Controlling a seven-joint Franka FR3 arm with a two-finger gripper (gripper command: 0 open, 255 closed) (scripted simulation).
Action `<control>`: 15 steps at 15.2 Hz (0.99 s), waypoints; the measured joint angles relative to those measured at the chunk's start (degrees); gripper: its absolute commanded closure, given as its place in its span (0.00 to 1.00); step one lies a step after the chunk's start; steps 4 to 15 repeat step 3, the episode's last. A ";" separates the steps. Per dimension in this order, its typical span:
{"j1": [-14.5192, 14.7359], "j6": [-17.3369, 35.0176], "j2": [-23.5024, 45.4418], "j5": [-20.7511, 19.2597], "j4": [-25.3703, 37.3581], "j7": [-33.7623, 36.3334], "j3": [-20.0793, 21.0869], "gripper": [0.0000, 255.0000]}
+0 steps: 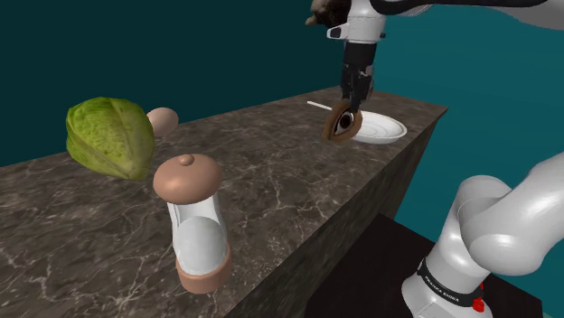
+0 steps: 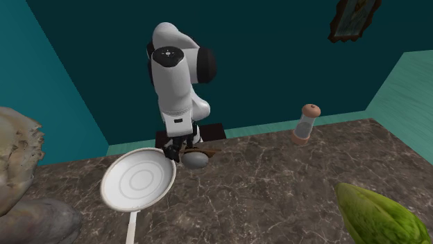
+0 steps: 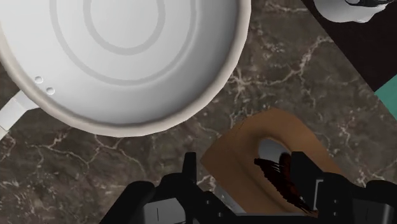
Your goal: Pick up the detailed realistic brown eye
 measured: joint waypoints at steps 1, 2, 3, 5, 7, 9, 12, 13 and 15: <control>0.01 -0.72 0.18 0.02 0.90 -0.12 -0.02 1.00; 0.02 -1.44 0.32 0.05 1.77 -0.19 -0.01 1.00; 0.04 -1.85 0.51 0.09 2.37 -0.22 0.01 1.00; 0.04 -1.85 0.51 0.09 2.37 -0.22 0.01 1.00; 0.04 -1.85 0.51 0.09 2.37 -0.22 0.01 1.00; 0.04 -1.85 0.51 0.09 2.37 -0.22 0.01 1.00; 0.04 -1.85 0.51 0.09 2.37 -0.22 0.01 1.00; 0.04 -1.85 0.51 0.09 2.37 -0.22 0.01 1.00; 0.04 -1.85 0.51 0.09 2.37 -0.22 0.01 1.00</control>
